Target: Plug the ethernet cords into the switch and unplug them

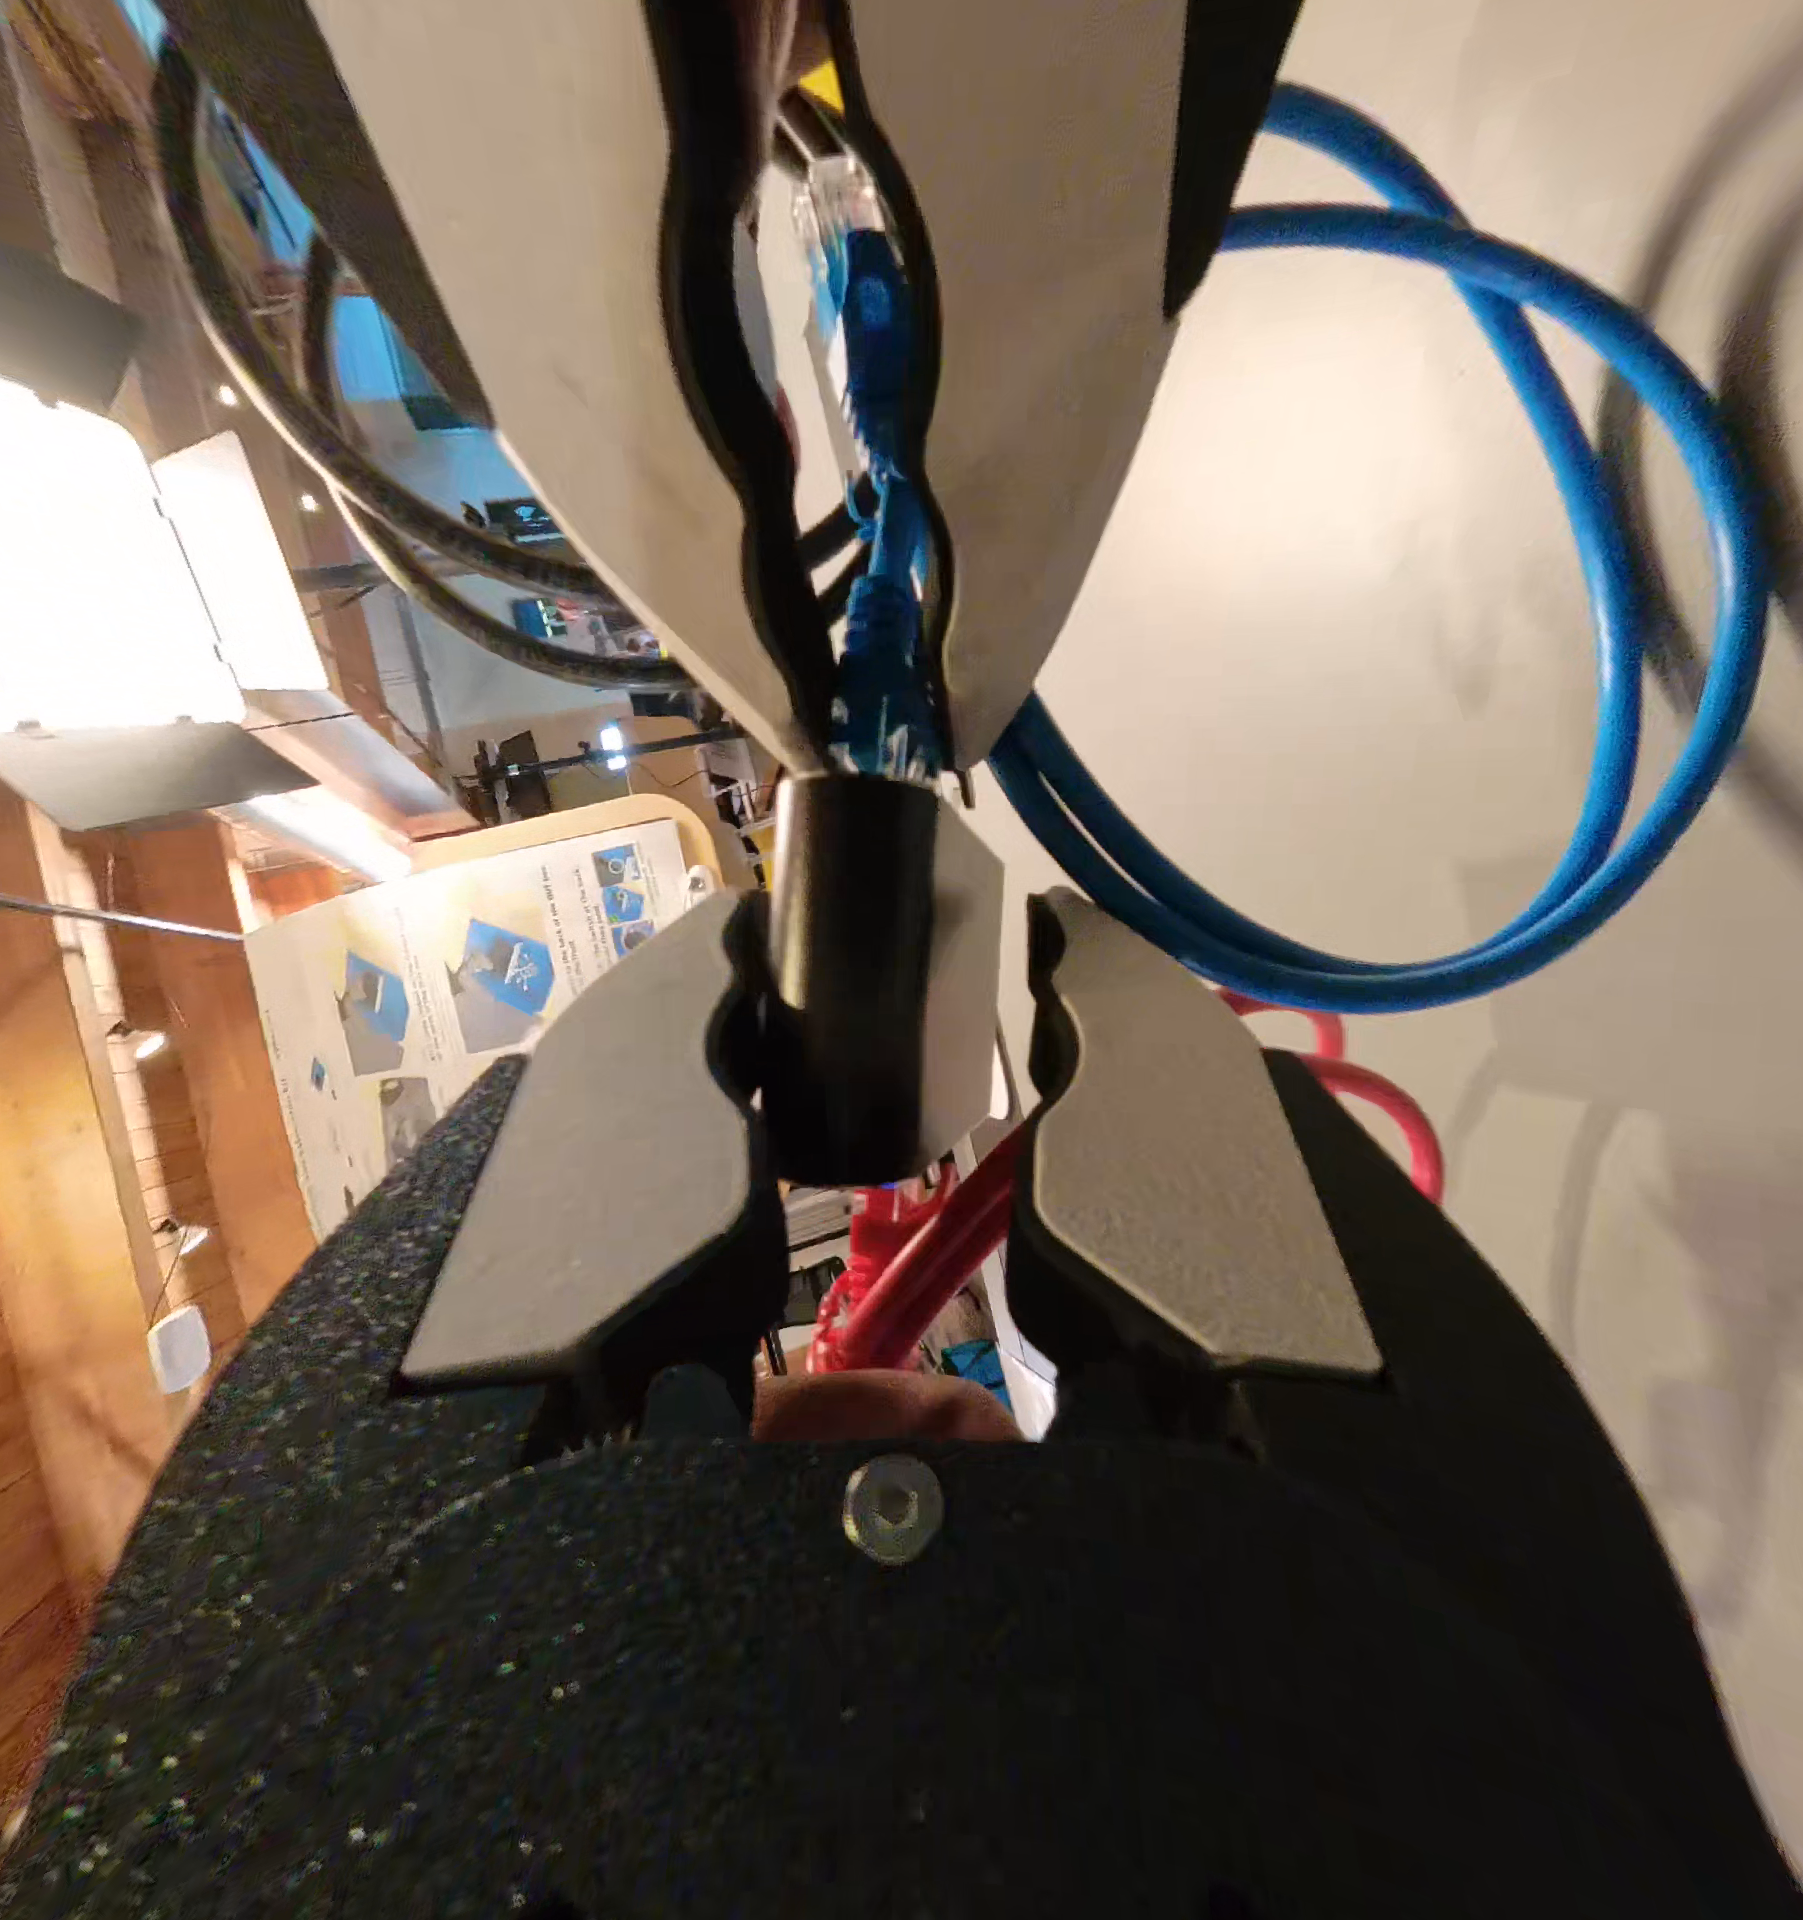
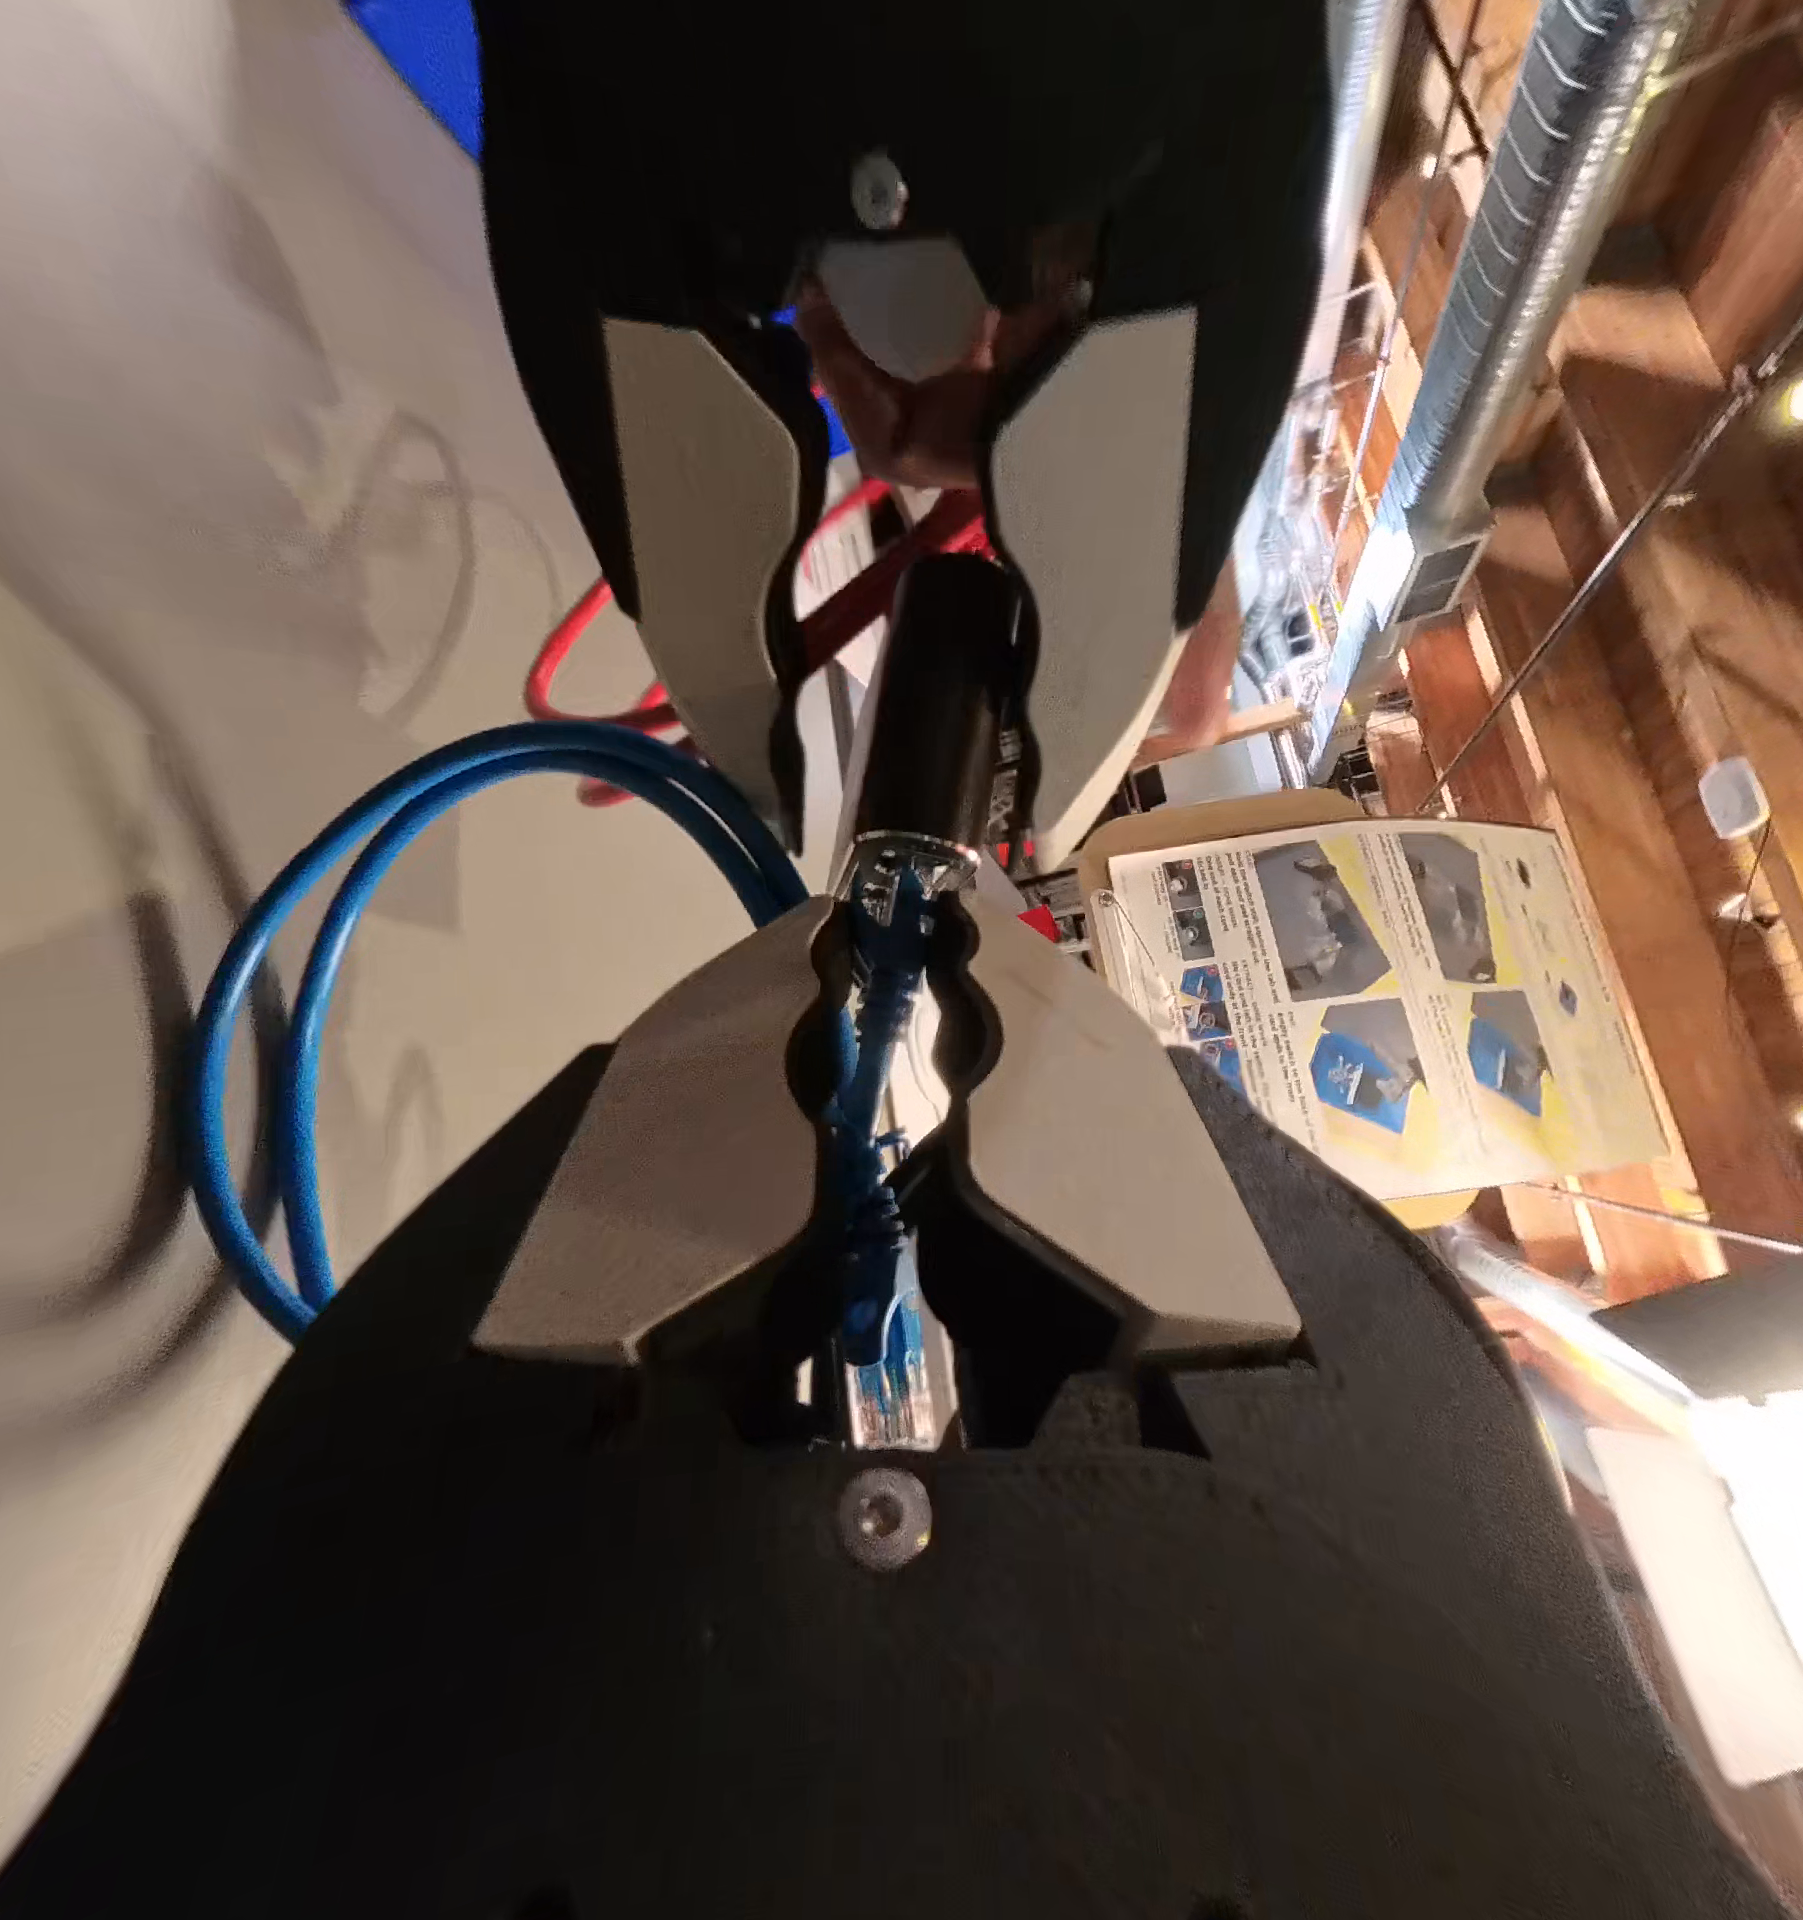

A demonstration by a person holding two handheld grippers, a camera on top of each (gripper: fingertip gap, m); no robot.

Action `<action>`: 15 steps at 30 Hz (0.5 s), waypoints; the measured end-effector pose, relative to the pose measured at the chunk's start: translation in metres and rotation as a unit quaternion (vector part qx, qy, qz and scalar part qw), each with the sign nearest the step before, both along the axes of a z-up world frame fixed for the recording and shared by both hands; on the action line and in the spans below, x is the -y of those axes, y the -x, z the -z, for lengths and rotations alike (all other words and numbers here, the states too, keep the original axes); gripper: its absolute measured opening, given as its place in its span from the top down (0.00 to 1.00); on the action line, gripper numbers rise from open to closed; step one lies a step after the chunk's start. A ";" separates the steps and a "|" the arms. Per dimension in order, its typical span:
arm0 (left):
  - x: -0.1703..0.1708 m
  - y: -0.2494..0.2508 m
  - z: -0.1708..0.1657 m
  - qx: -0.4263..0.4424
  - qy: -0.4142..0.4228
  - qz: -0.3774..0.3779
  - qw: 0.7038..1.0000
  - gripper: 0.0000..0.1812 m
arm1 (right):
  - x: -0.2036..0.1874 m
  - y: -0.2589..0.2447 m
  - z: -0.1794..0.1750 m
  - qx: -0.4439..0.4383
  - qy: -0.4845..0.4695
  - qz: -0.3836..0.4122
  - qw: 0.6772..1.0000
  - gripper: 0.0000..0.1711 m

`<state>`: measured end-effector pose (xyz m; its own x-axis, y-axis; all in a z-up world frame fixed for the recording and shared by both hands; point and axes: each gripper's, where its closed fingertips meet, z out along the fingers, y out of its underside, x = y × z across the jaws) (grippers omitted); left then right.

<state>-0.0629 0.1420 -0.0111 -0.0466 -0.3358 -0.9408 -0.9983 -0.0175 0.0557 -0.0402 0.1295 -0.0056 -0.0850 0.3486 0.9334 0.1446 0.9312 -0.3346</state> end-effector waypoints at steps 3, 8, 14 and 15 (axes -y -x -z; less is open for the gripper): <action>-0.005 0.002 0.000 0.036 -0.029 -0.009 0.999 0.80 | -0.005 0.003 0.003 0.009 -0.025 0.008 1.000 0.92; -0.015 0.007 0.006 0.114 -0.092 -0.025 0.989 0.85 | -0.014 0.007 0.007 -0.026 -0.007 0.029 0.999 0.91; -0.021 0.008 0.009 0.172 -0.116 -0.061 0.976 0.85 | -0.021 0.007 0.002 -0.060 -0.041 0.057 0.996 0.91; -0.021 0.008 0.008 0.175 -0.119 -0.065 0.975 0.85 | -0.022 0.007 0.002 -0.065 -0.038 0.057 0.996 0.91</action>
<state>-0.0705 0.1634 -0.0194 0.3192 -0.0874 -0.9436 -0.9440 -0.1170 -0.3085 -0.0468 0.1513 -0.0072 0.0744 0.2764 0.9581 0.2113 0.9346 -0.2861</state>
